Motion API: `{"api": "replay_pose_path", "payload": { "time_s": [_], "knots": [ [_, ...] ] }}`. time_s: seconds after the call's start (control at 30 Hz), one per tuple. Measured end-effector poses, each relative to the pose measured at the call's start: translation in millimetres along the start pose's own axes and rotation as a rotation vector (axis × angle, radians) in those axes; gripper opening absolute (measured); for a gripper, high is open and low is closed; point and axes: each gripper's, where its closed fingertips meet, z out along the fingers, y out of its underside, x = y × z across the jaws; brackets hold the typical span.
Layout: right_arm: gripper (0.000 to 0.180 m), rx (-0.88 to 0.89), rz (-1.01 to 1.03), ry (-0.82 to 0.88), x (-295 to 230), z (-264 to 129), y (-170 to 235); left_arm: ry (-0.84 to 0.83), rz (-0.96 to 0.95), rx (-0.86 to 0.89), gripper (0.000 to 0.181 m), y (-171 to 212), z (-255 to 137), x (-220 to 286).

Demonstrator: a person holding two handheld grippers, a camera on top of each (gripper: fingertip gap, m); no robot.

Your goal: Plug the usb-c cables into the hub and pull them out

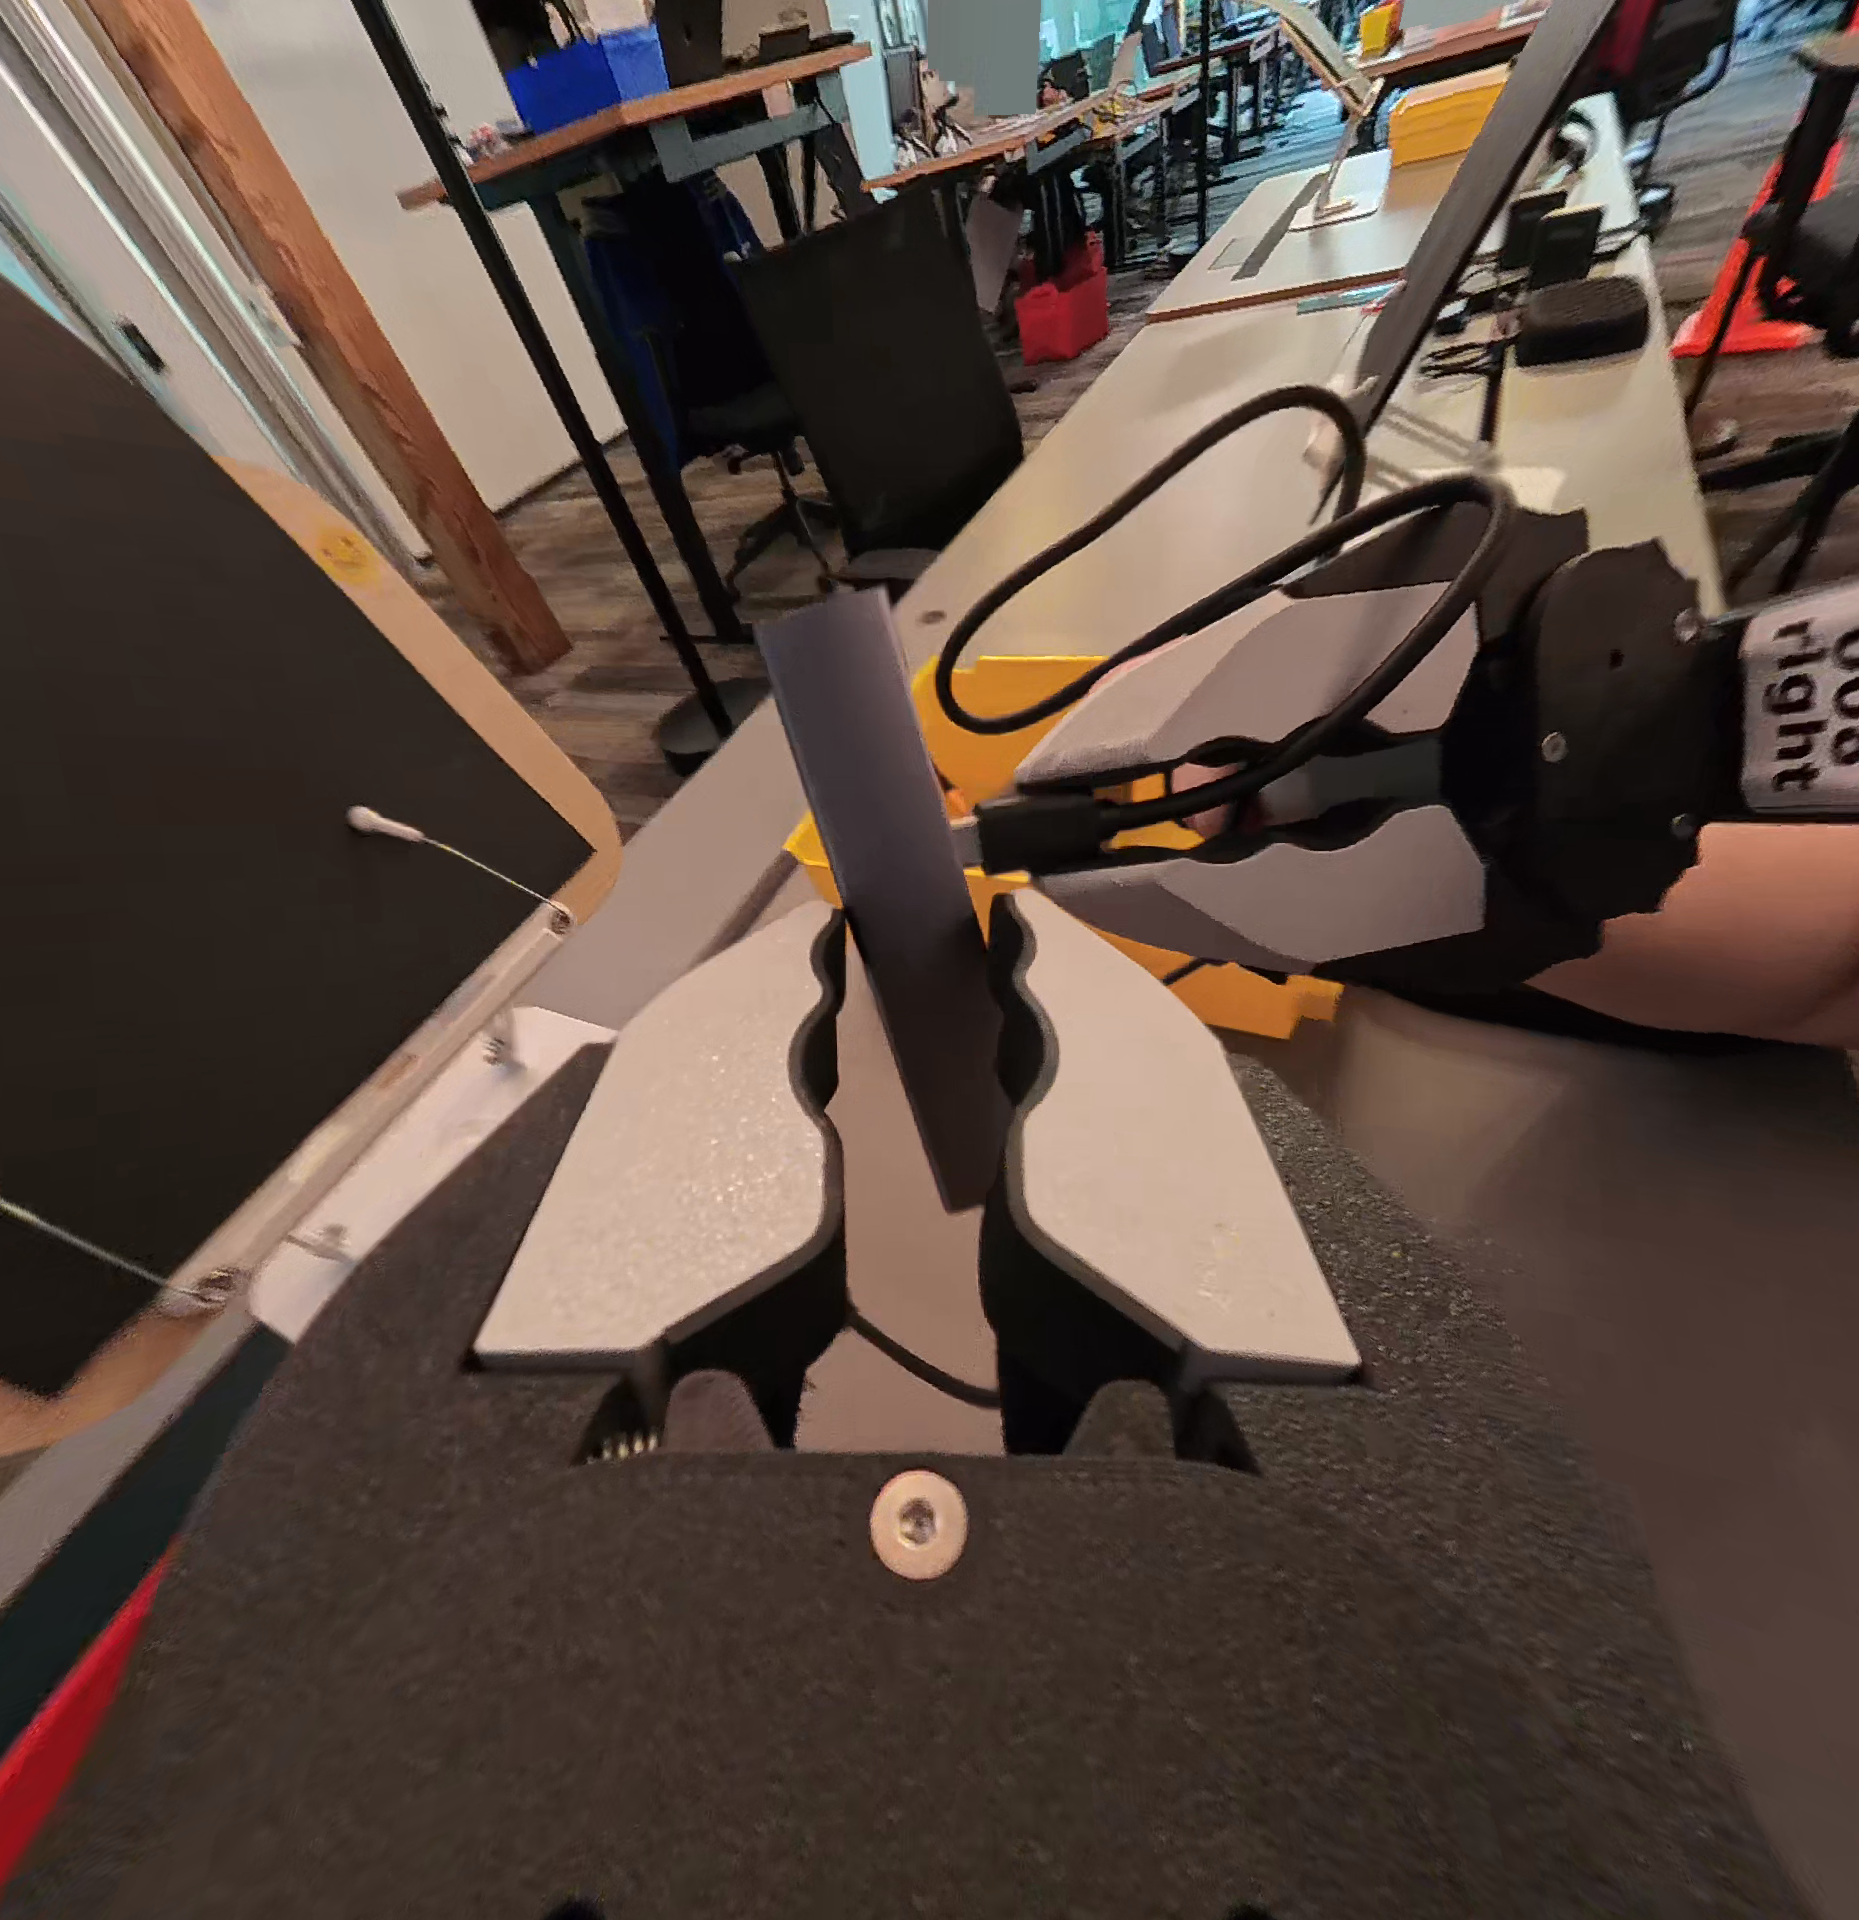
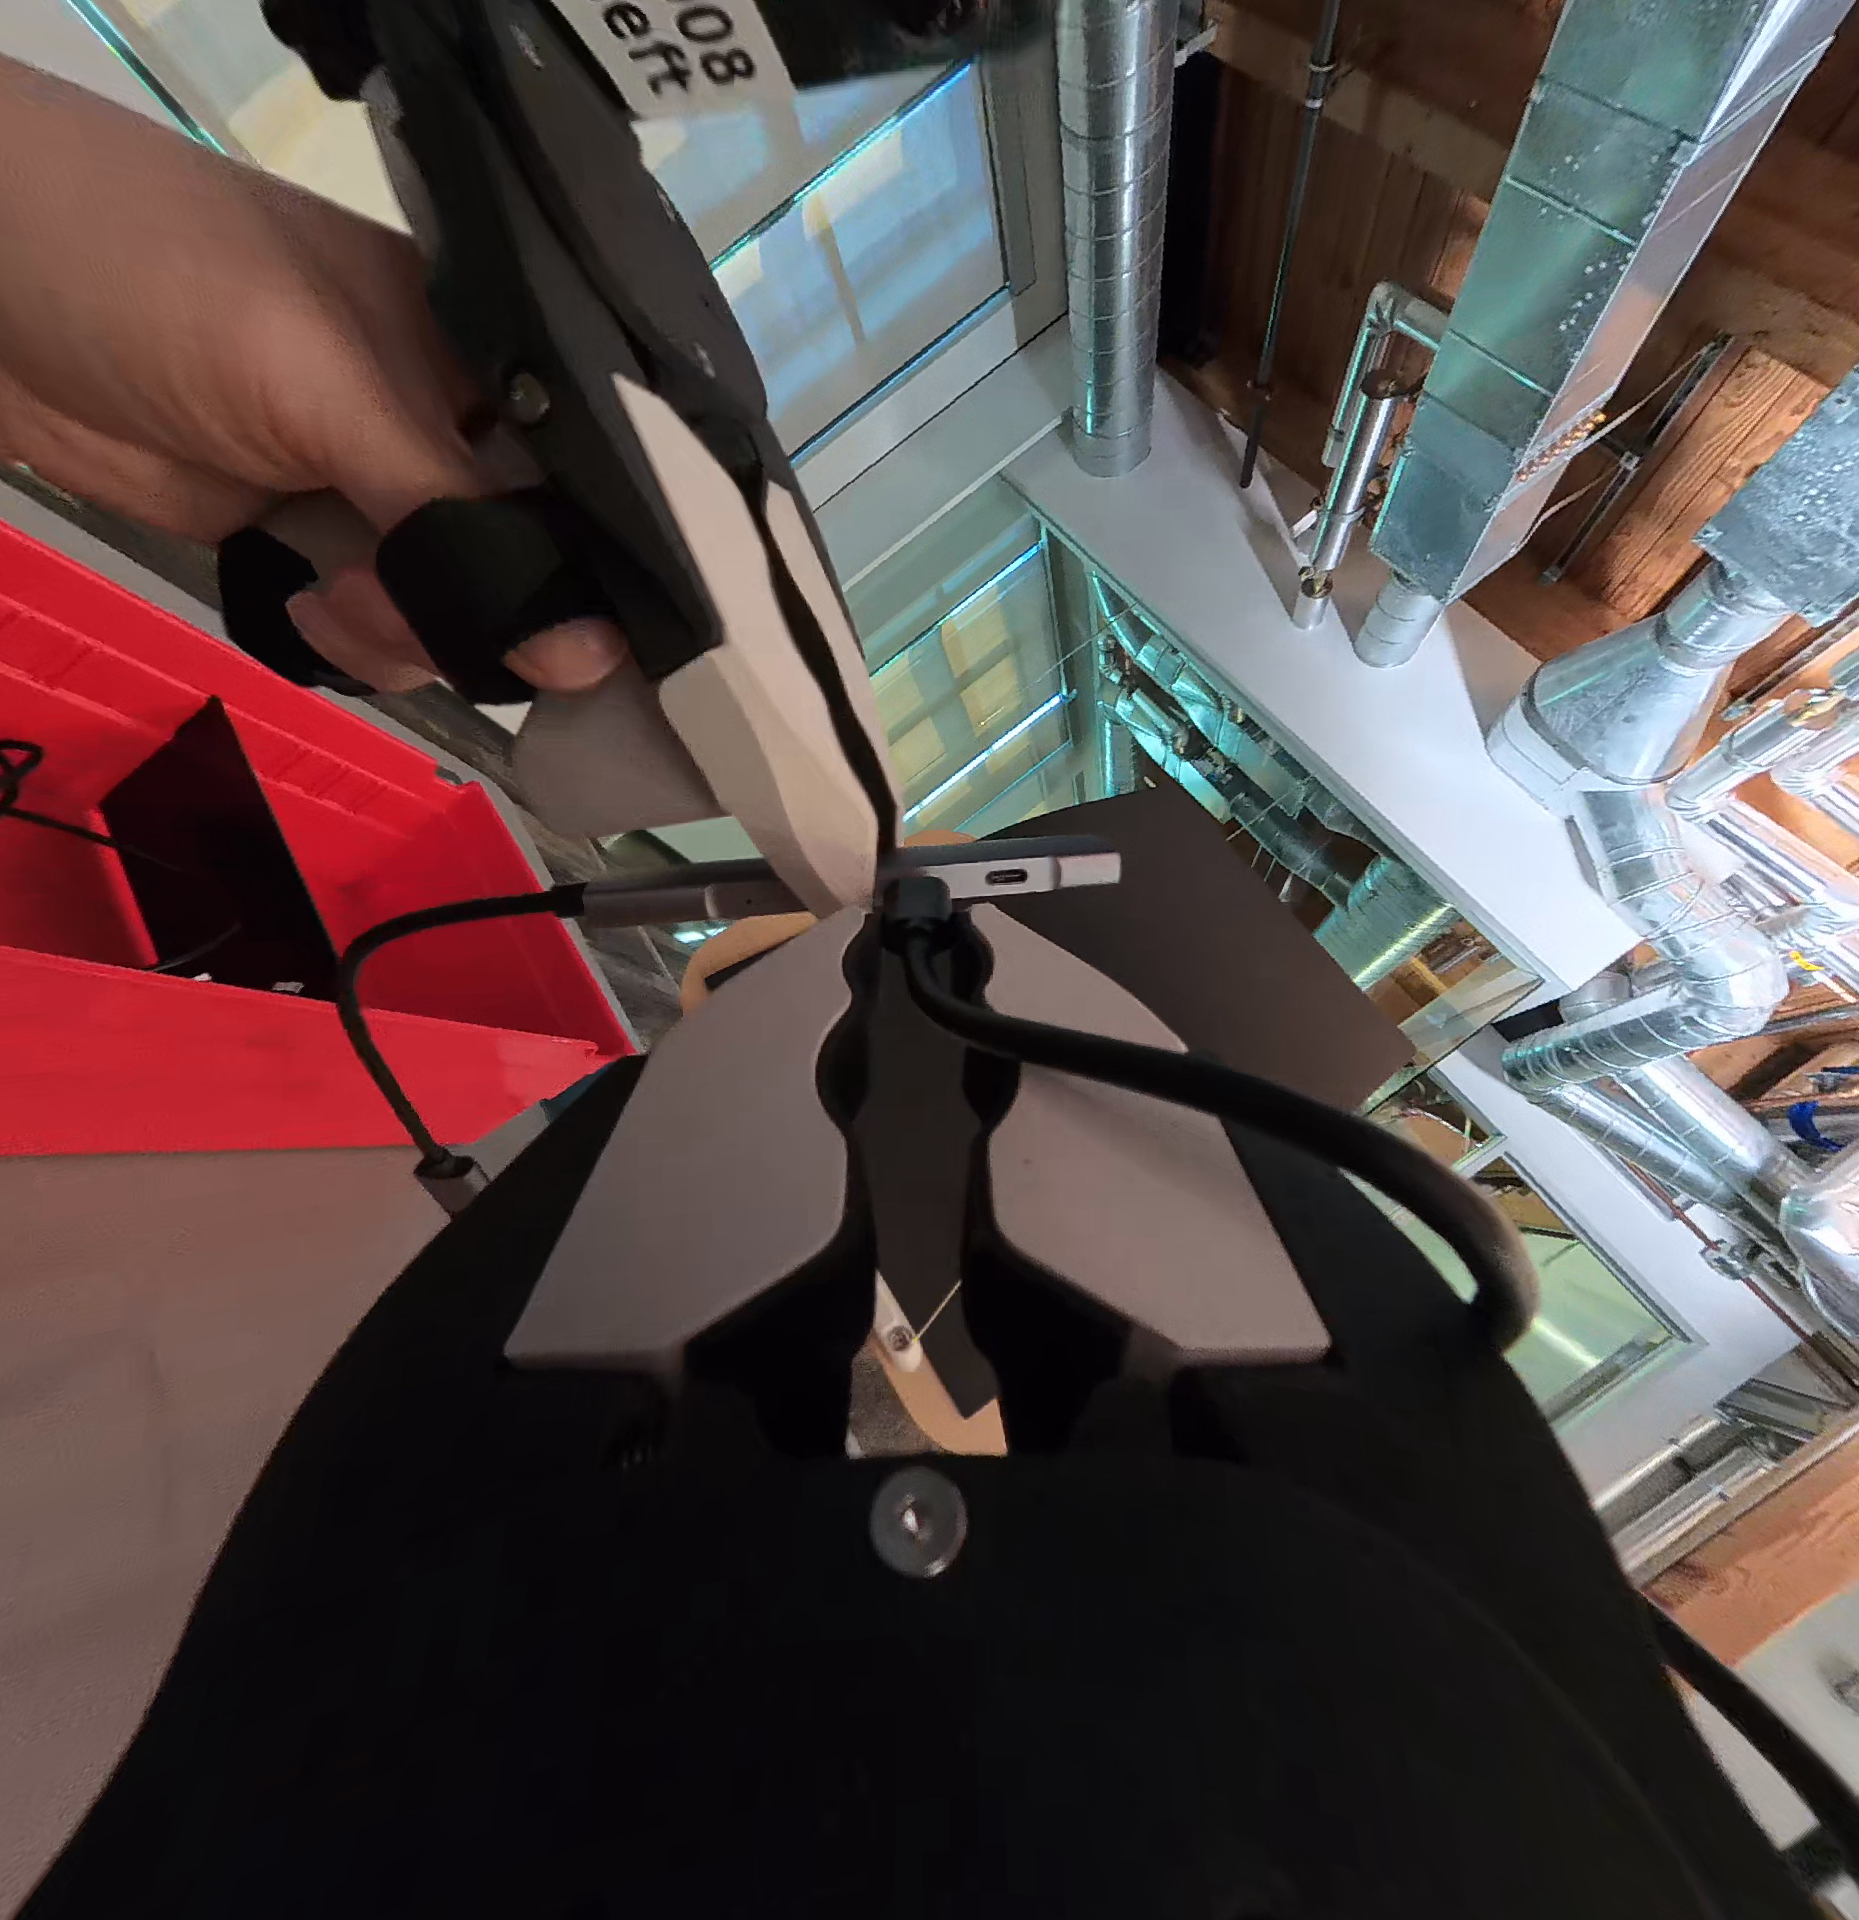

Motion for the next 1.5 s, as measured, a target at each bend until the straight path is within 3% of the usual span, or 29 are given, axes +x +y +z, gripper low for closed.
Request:
{"api": "replay_pose_path", "payload": {
  "time_s": [0.03, 0.17, 1.03, 1.5],
  "knots": [
    [0.013, -0.002, 0.010, -0.015, -1, 0, 1, -0.026, 0.054, 0.001, 0.026, 1, 0, -1],
    [0.013, 0.020, 0.046, -0.068, -5, 0, 2, -0.086, 0.200, -0.030, 0.026, 6, -1, -2],
    [0.013, -0.026, 0.030, -0.073, -17, 5, 19, -0.098, 0.218, -0.134, 0.027, 27, 5, -8],
    [0.013, 0.005, 0.099, 0.028, 1, 1, 15, -0.131, 0.184, 0.019, 0.029, 5, 5, -7]
  ]
}}
